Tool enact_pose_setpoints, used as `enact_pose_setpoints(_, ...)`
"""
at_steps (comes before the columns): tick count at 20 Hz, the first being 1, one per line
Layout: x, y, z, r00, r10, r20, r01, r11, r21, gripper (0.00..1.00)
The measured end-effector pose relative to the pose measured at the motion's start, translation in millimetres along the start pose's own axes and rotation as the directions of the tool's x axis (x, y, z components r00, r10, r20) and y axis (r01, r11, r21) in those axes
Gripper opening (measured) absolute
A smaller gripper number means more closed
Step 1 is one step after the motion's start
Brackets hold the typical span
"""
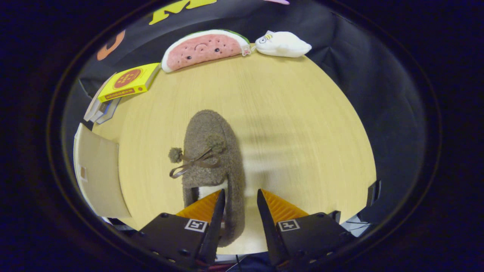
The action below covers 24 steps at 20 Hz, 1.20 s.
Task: Open the storage box then place both shoes into the box .Put the left shoe in first, then the right shoe, with the right side of both shoes facing outward in a uniform manner.
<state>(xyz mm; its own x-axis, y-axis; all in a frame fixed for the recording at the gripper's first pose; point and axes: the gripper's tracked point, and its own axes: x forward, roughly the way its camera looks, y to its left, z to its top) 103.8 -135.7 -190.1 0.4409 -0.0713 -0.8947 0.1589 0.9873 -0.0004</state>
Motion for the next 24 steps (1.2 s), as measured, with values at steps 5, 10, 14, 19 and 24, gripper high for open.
enact_pose_setpoints(5,12.4,0.6,3.5,1.0,0.022,-0.005,-0.022,1.0,-0.016,0.17)
enact_pose_setpoints(10,9.8,-2.9,3.6,0.998,0.065,0.0,-0.065,0.998,-0.001,0.0)
enact_pose_setpoints(14,-18.2,5.7,1.8,0.992,0.125,0.005,-0.125,0.99,0.057,0.0)
enact_pose_setpoints(19,-72.2,36.0,6.5,0.973,0.228,0.049,-0.232,0.963,0.139,0.0)
enact_pose_setpoints(24,-134.1,81.3,21.7,0.952,0.278,0.128,-0.288,0.955,0.068,0.0)
